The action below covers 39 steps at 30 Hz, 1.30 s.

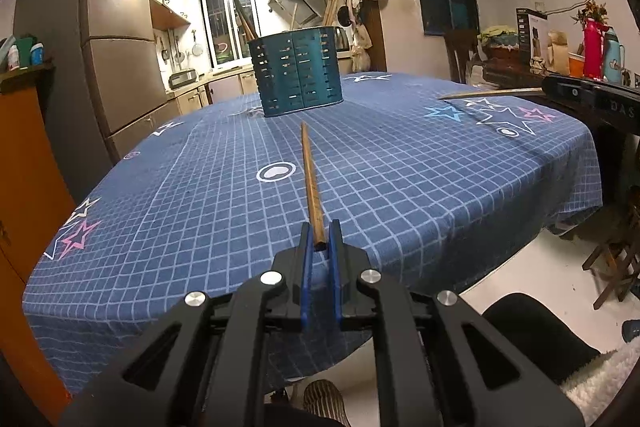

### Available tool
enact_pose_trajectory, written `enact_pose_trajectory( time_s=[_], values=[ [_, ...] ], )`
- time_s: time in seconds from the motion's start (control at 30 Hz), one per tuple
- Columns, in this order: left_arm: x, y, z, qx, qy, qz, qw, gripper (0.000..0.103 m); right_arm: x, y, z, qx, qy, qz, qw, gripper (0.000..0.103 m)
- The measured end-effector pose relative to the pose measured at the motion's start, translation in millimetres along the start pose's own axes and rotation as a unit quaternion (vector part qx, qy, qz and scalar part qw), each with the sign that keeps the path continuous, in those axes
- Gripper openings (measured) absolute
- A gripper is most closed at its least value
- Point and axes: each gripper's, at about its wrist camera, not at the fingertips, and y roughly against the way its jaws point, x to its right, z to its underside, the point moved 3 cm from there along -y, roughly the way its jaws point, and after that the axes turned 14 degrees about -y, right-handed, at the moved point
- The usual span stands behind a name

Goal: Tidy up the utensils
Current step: 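Lift both chopsticks and carry them toward the teal holder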

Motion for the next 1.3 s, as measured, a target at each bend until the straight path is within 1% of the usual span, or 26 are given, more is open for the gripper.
enact_pose_trajectory(
  time_s=[0.1,0.13,0.2,0.43,0.53,0.6,0.7,0.77,0.83,0.97,1.13,1.23,1.3],
  values=[
    [0.6,-1.5,0.1,0.004,-0.005,-0.004,1.0000,0.008,-1.2,0.0,0.3,-0.001,0.001,-0.001,1.000,0.008],
    [0.0,-2.8,0.0,0.005,-0.004,-0.006,1.0000,0.009,-1.7,0.3,0.5,-0.001,0.001,-0.001,1.000,0.008],
    [-2.3,-4.6,-0.5,0.006,-0.002,-0.009,0.9999,0.016,-1.2,0.3,0.4,-0.002,0.000,-0.002,1.000,0.008],
    [-7.9,-4.6,4.5,0.021,0.014,0.004,0.9997,0.016,-0.7,-0.4,0.5,-0.006,-0.002,-0.004,1.000,0.008],
    [-7.7,-3.3,6.4,0.030,0.018,0.009,0.9994,0.013,-1.6,-0.5,0.4,-0.005,-0.001,-0.005,1.000,0.008],
    [-6.4,-2.7,6.1,0.031,0.016,0.013,0.9993,0.006,-1.8,0.6,0.1,-0.003,-0.002,-0.006,1.000,0.008],
    [-8.0,-2.7,4.6,0.026,0.021,0.021,0.9992,0.005,-1.9,3.0,-1.6,0.000,-0.001,-0.006,1.000,0.008],
    [-10.2,-1.7,2.8,0.016,0.023,0.023,0.9993,0.004,-1.2,4.2,-4.2,0.000,-0.002,-0.008,1.000,0.008],
    [-12.7,2.8,-2.0,0.016,0.023,0.021,0.9994,0.004,-1.5,5.2,-9.3,0.001,-0.002,-0.013,1.000,0.008],
    [-23.9,17.4,-23.7,0.020,0.015,0.008,0.9997,0.004,-1.4,4.5,-23.8,-0.001,-0.006,-0.028,1.000,0.008],
    [-56.7,33.7,-58.6,0.040,0.046,-0.010,0.9981,0.004,-0.3,-0.3,-58.4,-0.009,-0.019,-0.062,0.998,0.008],
    [-76.9,38.5,-78.9,0.050,0.069,-0.007,0.9963,0.004,0.3,-6.7,-80.9,-0.019,-0.029,-0.085,0.996,0.008],
    [-84.8,40.6,-91.9,0.055,0.076,-0.005,0.9955,0.004,0.6,-11.5,-93.1,-0.027,-0.034,-0.098,0.994,0.008]
  ],
)
